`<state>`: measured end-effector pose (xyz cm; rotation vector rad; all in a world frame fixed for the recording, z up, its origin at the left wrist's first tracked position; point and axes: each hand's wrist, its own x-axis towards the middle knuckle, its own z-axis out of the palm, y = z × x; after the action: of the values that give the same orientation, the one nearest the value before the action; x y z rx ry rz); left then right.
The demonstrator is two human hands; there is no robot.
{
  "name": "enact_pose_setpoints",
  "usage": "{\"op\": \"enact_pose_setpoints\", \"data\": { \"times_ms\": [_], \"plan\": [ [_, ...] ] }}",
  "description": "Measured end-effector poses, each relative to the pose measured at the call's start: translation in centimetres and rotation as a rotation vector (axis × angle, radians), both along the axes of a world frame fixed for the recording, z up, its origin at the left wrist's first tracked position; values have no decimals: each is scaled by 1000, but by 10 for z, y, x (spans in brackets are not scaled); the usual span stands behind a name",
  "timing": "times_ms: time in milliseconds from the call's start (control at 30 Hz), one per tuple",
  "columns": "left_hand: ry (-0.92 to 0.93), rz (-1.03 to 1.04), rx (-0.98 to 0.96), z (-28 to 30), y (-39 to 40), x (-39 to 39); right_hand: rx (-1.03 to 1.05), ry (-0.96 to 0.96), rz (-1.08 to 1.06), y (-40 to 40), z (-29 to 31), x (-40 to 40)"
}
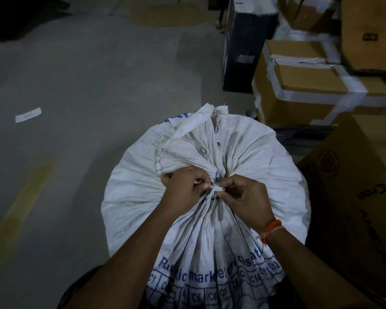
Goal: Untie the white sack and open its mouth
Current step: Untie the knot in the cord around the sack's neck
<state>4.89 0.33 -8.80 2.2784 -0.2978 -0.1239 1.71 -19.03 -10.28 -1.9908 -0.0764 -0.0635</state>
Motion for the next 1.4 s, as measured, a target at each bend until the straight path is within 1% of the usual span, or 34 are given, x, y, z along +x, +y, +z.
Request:
{"op": "enact_pose_setpoints", "data": {
  "times_ms": [100,267,467,567,900,1133,1300,1400],
  "plan": [
    [-8,-29,-34,-6,-5,-2,-31,-17,9,4,-3,0],
    [5,9,-65,-8,-9,-5,-14,-11,2,1,-2,1],
    [75,6,-13,-1,2,-4,8,-10,-1,-1,2,-1],
    [77,22,27,1,5,-4,18,-9,-4,0,2,-1],
    [36,43,-127,-16,-9,-9,-3,-33,7,0,-6,0],
    [71,7,-138,-13,-3,-5,19,-10,3,-2,-5,1],
    [62,10,-120,-12,8,-2,11,3,-8,-1,-6,2],
    [66,20,-143,-11,8,-3,10,3,-10,0,-5,2]
  ]
}}
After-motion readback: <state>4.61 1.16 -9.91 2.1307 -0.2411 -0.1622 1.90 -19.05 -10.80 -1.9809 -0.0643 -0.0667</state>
